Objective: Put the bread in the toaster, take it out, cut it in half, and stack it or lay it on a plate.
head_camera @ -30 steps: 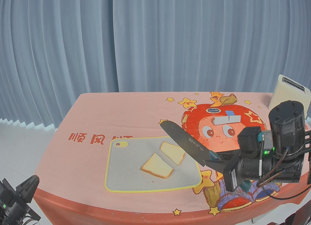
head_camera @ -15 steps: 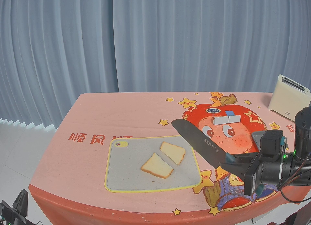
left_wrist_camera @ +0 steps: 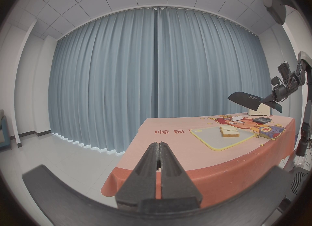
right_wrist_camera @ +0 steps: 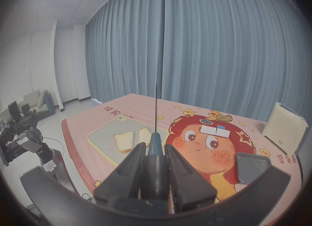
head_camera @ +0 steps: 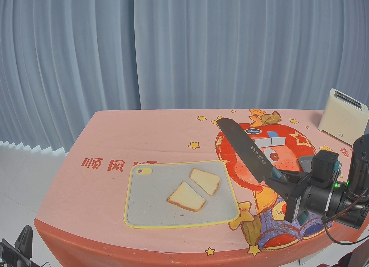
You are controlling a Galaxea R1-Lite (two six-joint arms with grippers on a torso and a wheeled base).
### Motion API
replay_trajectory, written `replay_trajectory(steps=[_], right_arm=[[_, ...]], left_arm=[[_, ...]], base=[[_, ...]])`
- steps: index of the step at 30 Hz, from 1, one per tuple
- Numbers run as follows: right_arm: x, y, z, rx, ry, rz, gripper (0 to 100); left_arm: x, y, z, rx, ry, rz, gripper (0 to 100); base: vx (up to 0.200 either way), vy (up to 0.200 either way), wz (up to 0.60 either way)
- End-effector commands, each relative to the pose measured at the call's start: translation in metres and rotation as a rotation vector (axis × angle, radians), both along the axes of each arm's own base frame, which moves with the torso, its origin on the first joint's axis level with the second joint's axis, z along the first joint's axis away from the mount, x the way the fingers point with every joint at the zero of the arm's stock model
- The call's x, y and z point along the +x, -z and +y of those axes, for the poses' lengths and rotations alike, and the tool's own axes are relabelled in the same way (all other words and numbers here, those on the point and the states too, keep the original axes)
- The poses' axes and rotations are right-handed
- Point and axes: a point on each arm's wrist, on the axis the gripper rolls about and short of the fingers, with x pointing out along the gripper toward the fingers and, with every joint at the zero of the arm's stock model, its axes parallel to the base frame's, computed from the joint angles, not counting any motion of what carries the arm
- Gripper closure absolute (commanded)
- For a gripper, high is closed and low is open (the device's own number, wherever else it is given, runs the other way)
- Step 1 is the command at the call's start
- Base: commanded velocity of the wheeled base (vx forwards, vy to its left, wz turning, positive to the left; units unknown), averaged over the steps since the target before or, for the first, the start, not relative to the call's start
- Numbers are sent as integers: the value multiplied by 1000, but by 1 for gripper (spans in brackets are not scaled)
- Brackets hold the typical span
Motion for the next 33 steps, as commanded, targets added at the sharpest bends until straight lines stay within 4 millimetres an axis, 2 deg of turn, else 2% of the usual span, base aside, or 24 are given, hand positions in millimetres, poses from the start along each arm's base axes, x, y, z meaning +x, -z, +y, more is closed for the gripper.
replay_trajectory(steps=[1,4,15,22,23,33], right_arm=[[-1,0,-1,3,-1,-2,100],[-1,0,-2,0,8,-5,100],[16,-5,-15,56,127,-9,100],[33,-12,-31,84,221,-20,100],[45,-10,-41,90,249,-1,100],[60,-4,-47,78,307,23,100]], left_arm=[[0,5,0,0,0,7,100],[0,5,0,0,0,7,100],[0,5,0,0,0,7,100],[0,5,0,0,0,7,100],[0,5,0,0,0,7,100],[0,5,0,0,0,7,100]], base=[[0,0,0],[0,0,0],[0,0,0],[0,0,0],[0,0,0],[0,0,0]])
